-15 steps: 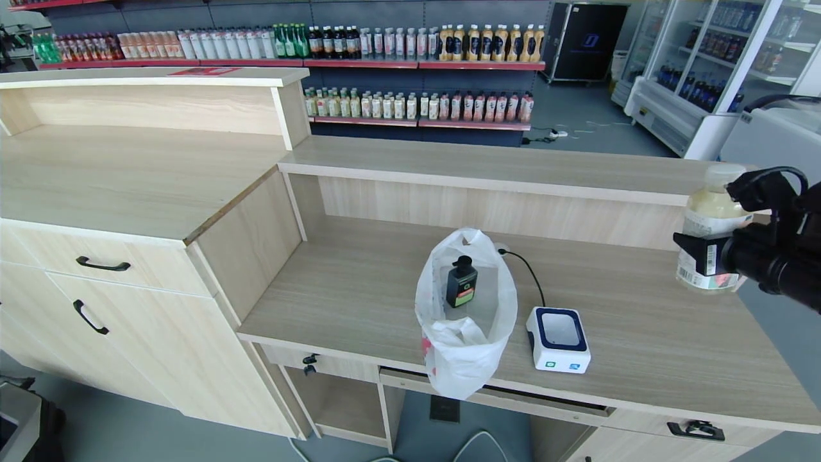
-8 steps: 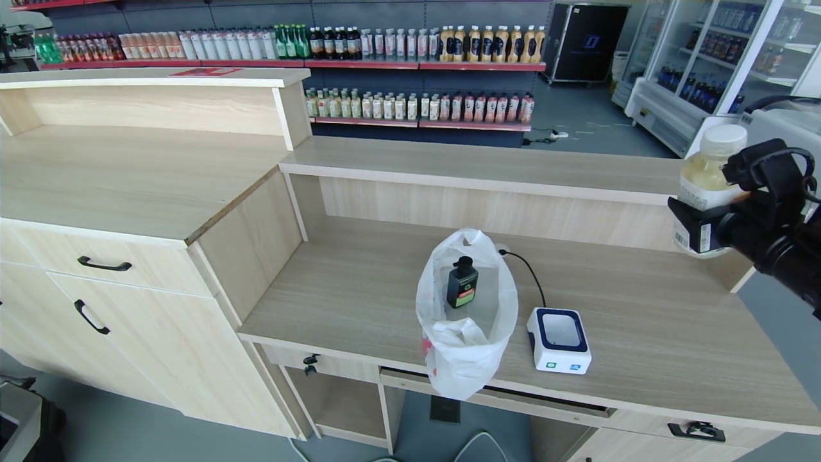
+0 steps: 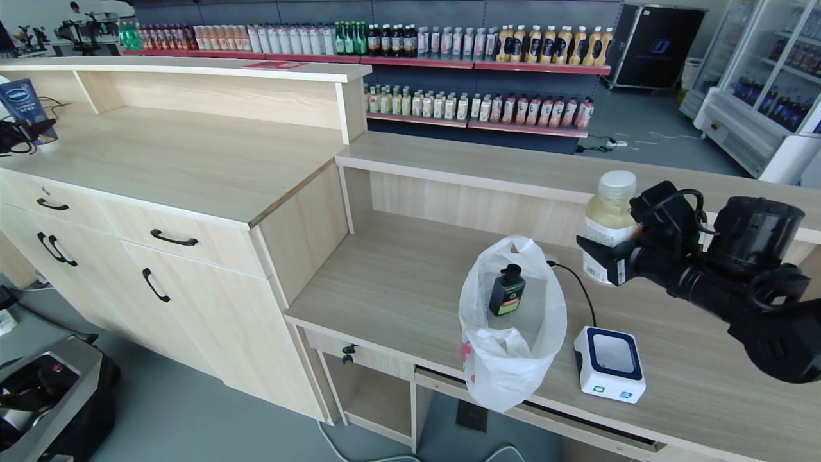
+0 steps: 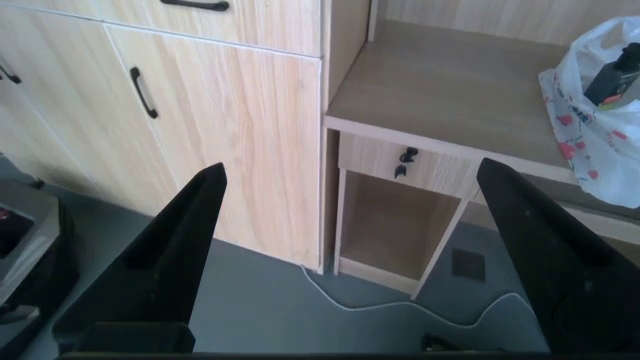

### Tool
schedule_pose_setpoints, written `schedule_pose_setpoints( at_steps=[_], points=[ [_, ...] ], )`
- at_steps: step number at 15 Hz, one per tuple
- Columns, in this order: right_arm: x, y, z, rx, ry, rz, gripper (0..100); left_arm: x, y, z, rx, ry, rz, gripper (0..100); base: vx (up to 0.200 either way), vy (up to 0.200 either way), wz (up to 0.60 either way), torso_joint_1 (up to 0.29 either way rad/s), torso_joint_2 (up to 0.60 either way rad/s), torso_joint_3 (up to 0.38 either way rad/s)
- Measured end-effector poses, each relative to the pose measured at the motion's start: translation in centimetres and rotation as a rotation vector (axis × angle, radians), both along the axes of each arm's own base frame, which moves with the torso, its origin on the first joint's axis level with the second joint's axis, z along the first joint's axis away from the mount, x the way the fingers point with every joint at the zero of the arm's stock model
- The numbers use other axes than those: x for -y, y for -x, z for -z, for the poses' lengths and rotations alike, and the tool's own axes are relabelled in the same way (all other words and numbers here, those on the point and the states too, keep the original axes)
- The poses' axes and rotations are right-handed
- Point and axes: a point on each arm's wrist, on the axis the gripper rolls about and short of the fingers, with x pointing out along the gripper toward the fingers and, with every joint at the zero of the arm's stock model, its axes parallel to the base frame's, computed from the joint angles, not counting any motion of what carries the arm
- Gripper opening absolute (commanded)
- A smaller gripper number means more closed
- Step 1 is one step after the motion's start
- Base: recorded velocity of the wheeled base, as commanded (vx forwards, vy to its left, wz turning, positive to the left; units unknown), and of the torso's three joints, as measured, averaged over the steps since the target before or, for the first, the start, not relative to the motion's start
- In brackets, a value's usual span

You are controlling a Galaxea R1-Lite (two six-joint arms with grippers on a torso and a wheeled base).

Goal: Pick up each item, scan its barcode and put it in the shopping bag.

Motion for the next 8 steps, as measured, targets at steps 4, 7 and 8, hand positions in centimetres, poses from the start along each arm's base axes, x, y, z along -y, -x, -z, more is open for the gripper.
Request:
schedule_pose_setpoints(
  at_steps=[4,7,8],
  points=[
    [-1.1,-1.0,4.3,-0.094,-0.008,-0.237,0,0.0,0.0,0.0,0.000,0.000,0.000,100,0.000,0.000,0.00,0.000,0.00,0.000],
    [-1.5,-1.5,6.2,-0.124,-0.010,-0.291,0,0.0,0.0,0.0,0.000,0.000,0.000,100,0.000,0.000,0.00,0.000,0.00,0.000],
    [-1.6,-1.6,7.0,-0.136,-0.011,-0.308,0,0.0,0.0,0.0,0.000,0.000,0.000,100,0.000,0.000,0.00,0.000,0.00,0.000]
  ],
)
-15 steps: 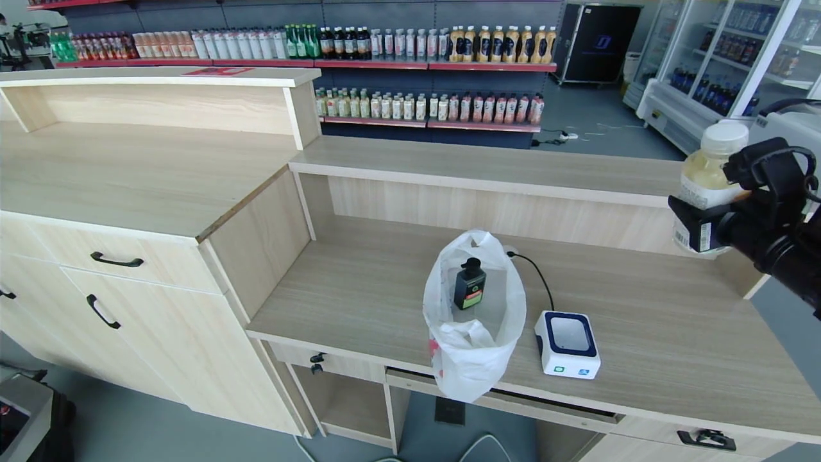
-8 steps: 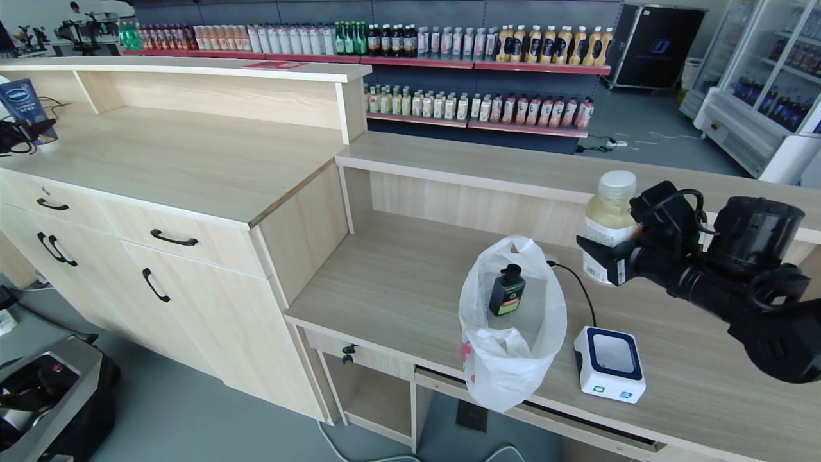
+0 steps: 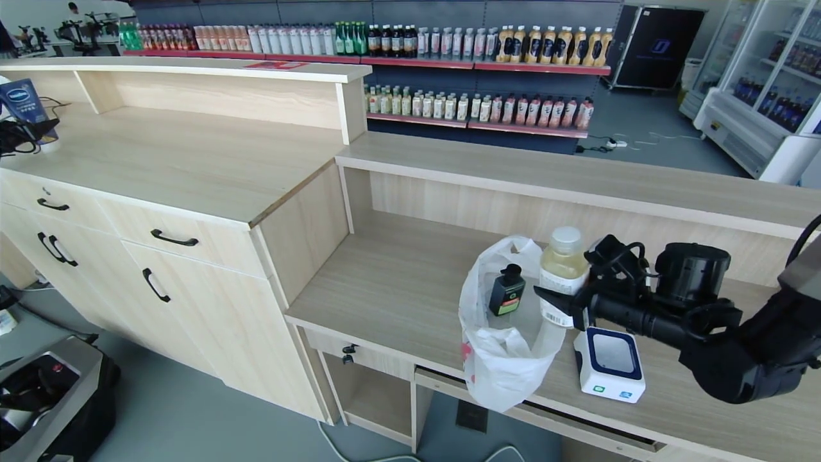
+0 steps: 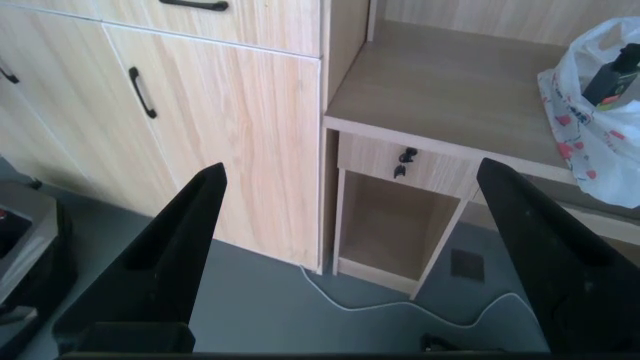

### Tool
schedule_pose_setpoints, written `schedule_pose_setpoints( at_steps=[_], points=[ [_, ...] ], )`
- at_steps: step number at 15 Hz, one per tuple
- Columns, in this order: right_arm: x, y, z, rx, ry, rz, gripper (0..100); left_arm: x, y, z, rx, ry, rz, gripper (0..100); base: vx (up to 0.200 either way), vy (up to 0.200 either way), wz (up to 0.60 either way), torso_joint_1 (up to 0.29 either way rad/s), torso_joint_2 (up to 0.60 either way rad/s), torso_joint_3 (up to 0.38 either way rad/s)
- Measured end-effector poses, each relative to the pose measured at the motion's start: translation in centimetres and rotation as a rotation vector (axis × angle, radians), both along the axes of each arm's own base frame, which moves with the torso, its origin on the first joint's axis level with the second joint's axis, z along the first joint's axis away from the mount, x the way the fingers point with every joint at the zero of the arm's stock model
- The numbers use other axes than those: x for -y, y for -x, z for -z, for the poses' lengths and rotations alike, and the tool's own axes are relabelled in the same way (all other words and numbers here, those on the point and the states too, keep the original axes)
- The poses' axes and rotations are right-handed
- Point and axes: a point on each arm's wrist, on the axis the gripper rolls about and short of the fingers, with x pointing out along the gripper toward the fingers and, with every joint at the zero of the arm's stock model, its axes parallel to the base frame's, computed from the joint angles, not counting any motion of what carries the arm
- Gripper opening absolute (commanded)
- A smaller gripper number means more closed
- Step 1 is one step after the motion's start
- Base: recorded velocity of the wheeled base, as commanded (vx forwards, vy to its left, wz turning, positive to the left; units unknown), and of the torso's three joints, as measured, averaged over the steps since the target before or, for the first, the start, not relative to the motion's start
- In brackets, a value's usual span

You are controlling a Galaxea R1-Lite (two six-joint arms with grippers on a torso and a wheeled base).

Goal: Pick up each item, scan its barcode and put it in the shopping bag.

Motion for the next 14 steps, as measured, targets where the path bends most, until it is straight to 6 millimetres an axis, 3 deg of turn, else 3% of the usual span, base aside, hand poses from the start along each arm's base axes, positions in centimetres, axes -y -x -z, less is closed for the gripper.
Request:
schedule_pose_setpoints(
  at_steps=[5,14],
  points=[
    [-0.4,-0.8,3.2,-0.041,0.005,-0.103,0,0.0,0.0,0.0,0.000,0.000,0.000,100,0.000,0.000,0.00,0.000,0.00,0.000],
    [-0.8,-3.0,7.6,-0.034,0.010,-0.138,0,0.0,0.0,0.0,0.000,0.000,0.000,100,0.000,0.000,0.00,0.000,0.00,0.000]
  ],
)
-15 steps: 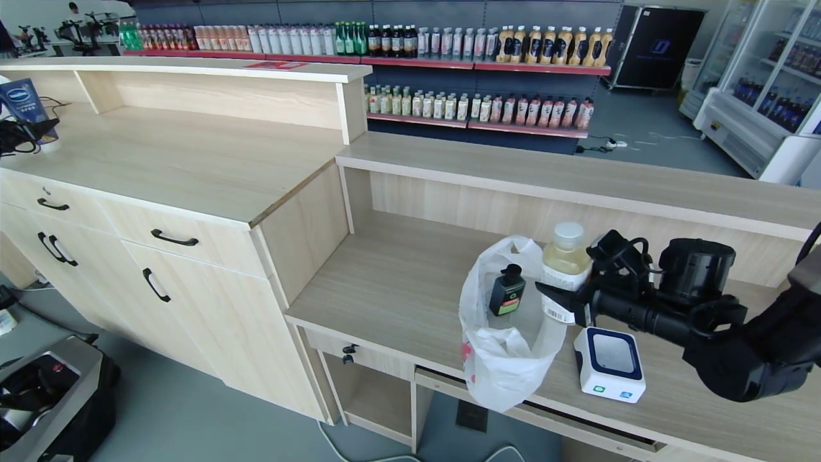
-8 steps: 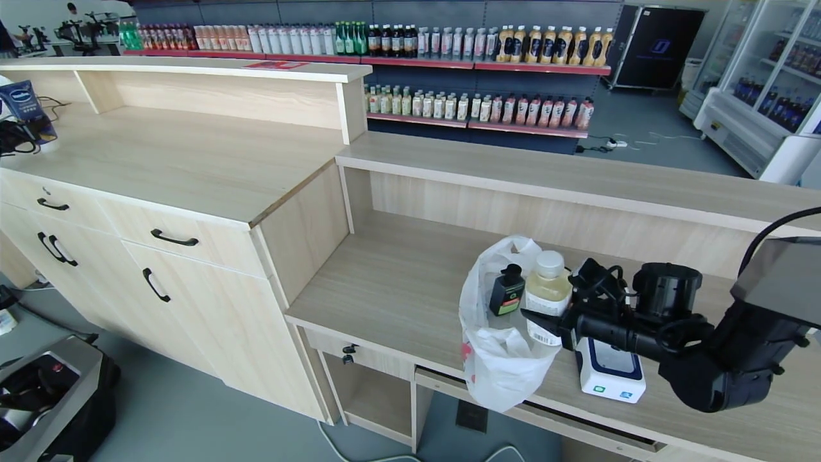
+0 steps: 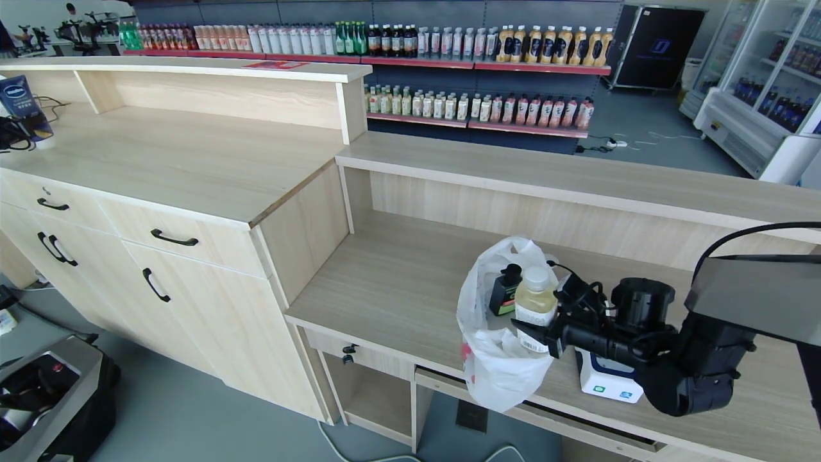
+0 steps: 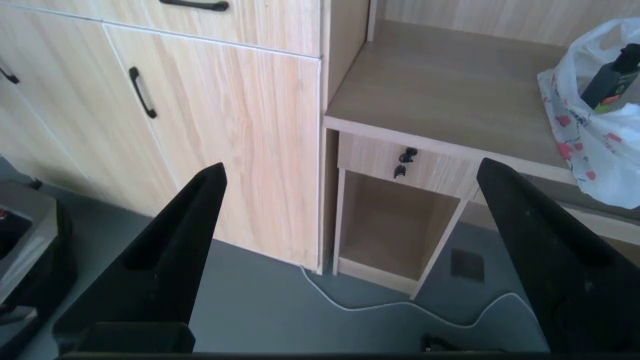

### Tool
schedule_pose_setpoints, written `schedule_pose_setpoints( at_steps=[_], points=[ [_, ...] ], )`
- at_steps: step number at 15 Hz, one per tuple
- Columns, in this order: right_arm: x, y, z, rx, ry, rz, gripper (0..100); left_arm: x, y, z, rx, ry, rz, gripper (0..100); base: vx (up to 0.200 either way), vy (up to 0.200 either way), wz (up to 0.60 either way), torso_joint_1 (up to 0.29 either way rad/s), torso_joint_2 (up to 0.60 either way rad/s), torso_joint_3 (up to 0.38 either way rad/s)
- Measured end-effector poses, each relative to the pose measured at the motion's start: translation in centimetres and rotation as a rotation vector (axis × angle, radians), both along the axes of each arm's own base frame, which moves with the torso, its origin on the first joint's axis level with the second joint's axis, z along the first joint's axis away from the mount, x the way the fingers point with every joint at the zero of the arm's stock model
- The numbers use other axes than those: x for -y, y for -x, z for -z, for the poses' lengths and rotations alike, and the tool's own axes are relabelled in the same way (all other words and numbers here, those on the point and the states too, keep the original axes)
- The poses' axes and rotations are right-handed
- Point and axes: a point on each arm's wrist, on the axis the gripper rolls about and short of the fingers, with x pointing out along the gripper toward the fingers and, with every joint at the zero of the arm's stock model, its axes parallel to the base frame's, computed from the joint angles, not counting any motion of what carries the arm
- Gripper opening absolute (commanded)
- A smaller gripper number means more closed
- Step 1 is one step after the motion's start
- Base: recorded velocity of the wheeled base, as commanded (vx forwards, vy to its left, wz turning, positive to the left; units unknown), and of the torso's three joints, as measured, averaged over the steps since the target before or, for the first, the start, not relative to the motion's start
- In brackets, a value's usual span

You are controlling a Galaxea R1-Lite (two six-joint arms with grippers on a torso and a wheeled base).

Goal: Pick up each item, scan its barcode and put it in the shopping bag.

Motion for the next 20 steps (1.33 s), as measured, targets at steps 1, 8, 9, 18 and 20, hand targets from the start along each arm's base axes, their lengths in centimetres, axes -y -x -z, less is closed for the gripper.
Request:
schedule_pose_setpoints(
  at_steps=[1,8,9,18,20],
  points=[
    [0.0,-0.2,0.6,-0.001,0.000,0.000,0,0.0,0.0,0.0,0.000,0.000,0.000,100,0.000,0.000,0.00,0.000,0.00,0.000],
    [-0.3,-1.6,3.4,-0.009,0.000,-0.003,0,0.0,0.0,0.0,0.000,0.000,0.000,100,0.000,0.000,0.00,0.000,0.00,0.000],
    [-0.4,-1.6,3.7,-0.014,0.000,-0.003,0,0.0,0.0,0.0,0.000,0.000,0.000,100,0.000,0.000,0.00,0.000,0.00,0.000],
    [-0.4,-1.7,5.2,-0.045,0.004,-0.002,0,0.0,0.0,0.0,0.000,0.000,0.000,100,0.000,0.000,0.00,0.000,0.00,0.000],
    [-0.3,-1.7,5.1,-0.041,0.003,-0.001,100,0.0,0.0,0.0,0.000,0.000,0.000,100,0.000,0.000,0.00,0.000,0.00,0.000]
  ],
)
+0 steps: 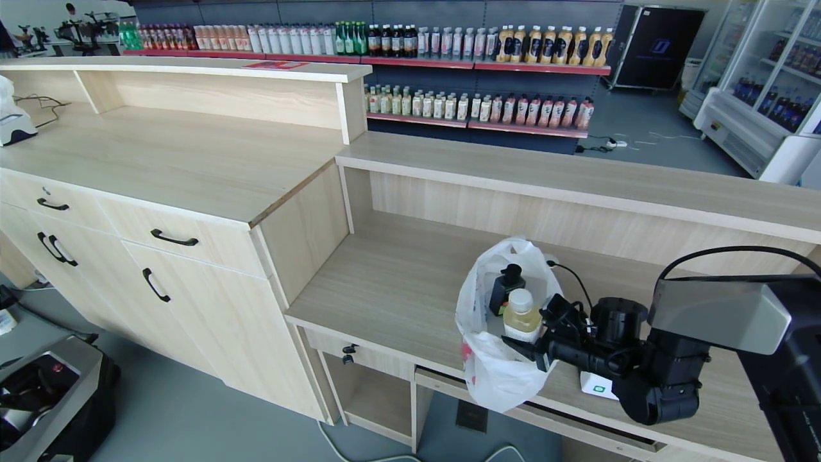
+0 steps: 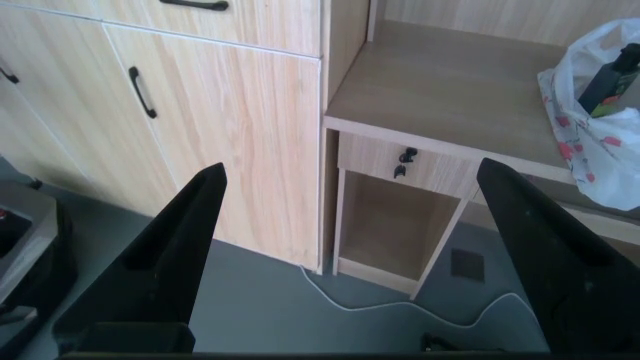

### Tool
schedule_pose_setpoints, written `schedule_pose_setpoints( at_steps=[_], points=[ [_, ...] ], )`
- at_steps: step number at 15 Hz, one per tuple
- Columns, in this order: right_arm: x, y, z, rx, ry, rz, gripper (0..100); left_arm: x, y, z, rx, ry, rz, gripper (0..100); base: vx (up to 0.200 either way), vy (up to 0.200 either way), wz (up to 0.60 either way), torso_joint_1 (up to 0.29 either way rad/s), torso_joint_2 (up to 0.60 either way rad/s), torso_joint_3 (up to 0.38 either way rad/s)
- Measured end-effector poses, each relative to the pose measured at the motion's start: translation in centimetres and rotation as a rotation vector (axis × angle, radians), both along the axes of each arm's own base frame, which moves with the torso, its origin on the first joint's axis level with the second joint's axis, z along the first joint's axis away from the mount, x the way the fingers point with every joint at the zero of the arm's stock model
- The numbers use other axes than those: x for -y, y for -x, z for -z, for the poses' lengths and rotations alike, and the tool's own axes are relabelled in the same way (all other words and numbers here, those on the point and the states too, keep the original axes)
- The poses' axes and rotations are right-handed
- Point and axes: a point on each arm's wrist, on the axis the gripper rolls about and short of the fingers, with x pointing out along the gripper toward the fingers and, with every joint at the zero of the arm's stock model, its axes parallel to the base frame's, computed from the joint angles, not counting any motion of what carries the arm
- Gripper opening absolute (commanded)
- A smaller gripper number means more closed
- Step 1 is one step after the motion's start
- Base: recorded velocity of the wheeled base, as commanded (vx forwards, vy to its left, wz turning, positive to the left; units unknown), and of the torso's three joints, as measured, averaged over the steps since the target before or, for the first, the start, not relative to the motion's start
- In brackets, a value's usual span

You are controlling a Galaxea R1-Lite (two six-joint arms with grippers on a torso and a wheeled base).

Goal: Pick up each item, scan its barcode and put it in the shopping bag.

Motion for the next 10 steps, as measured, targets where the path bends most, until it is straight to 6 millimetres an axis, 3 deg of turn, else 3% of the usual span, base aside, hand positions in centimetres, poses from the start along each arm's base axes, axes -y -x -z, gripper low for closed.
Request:
schedule_pose_setpoints(
  at_steps=[5,10],
  points=[
    [0.0,0.0,-1.1,0.008,-0.014,0.004,100,0.0,0.0,0.0,0.000,0.000,0.000,100,0.000,0.000,0.00,0.000,0.00,0.000],
    [0.0,0.7,-6.3,0.004,-0.044,0.010,100,0.0,0.0,0.0,0.000,0.000,0.000,100,0.000,0.000,0.00,0.000,0.00,0.000]
  ],
)
